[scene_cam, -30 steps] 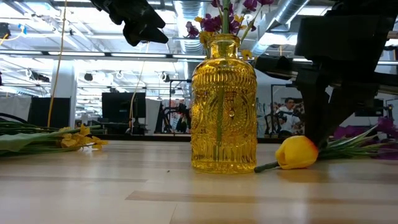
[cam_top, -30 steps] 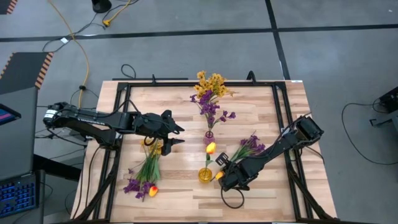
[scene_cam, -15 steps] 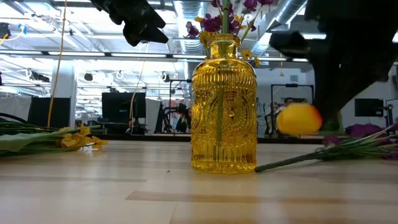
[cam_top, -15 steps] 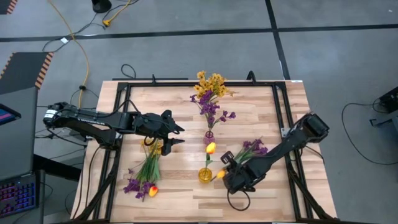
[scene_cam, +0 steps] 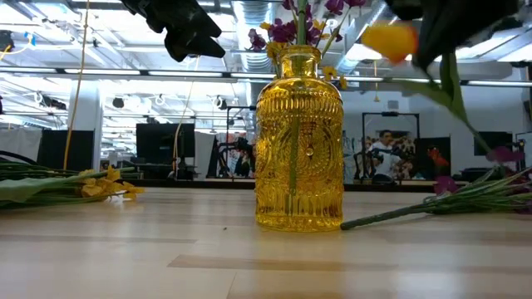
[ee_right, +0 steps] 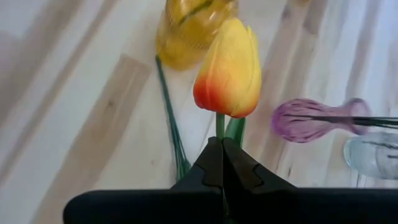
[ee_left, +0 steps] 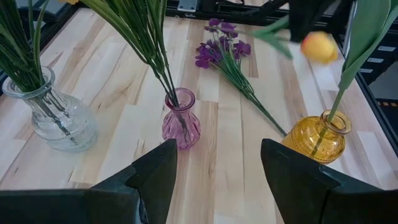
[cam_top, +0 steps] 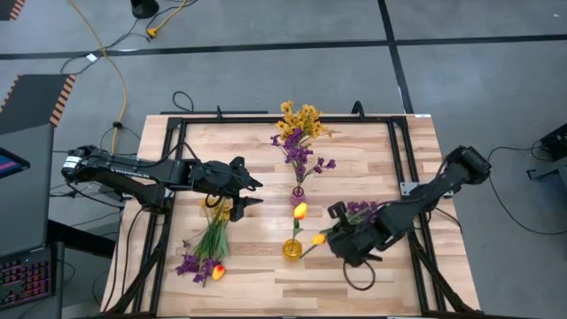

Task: Sort flowers into vase by color
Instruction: Put the right yellow tulip into the yellow vase

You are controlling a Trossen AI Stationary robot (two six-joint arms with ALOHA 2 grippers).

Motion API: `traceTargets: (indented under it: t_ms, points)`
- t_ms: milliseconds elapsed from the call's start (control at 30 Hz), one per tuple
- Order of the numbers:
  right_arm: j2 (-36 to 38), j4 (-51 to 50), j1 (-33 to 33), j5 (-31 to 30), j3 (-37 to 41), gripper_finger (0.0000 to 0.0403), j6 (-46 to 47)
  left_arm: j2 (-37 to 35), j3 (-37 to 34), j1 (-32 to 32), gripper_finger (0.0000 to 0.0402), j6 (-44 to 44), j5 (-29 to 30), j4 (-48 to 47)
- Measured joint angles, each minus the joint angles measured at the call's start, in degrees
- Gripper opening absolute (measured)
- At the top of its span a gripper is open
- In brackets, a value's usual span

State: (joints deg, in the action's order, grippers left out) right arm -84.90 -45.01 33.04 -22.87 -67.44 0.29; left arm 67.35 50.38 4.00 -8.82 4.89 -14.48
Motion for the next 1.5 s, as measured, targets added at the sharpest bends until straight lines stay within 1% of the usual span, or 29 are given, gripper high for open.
traceTargets:
  t_ms: [167,267,433,667,867,967,1067,1267,1367,1500]
  points:
    - [5.7,-0.1,0.0,0.0,0.0,0.0021,4.1,0.0,0.0,0.0,0.0219,-0.5,0.0,0.0]
    - [9.0,-0.1,0.0,-0.6,0.0,0.0021,4.3,0.0,0.0,0.0,0.0219,-0.5,0.0,0.0]
    - [14.1,-0.3,0.0,-3.4,0.0,0.0021,4.1,0.0,0.0,0.0,0.0219,-0.5,0.0,0.0]
    - [20.7,-0.5,0.0,-10.8,0.0,0.0021,2.9,0.0,0.0,0.0,0.0219,-0.5,0.0,0.1]
    - [25.4,0.9,0.0,-18.9,0.0,0.0021,1.2,0.0,0.0,0.0,0.0219,-0.5,0.0,0.1]
    - [27.2,3.7,0.0,-21.1,0.0,0.0021,1.1,0.0,0.0,0.0,0.0219,-0.5,0.0,0.1]
    - [28.4,8.4,0.0,-21.2,0.0,0.0022,-1.0,0.0,0.0,0.0,0.0219,-0.5,0.0,0.2]
    - [29.2,20.9,0.0,-20.9,0.0,0.0022,-7.5,0.0,0.0,0.0,0.0219,-0.5,0.0,0.2]
    - [29.1,26.2,0.4,-20.9,0.0,0.0022,-7.1,0.0,0.0,0.0,0.0219,-0.5,0.0,0.2]
    - [29.0,30.9,1.8,-20.7,0.0,0.0022,-4.5,0.0,0.0,0.0,0.0219,-0.5,0.0,0.2]
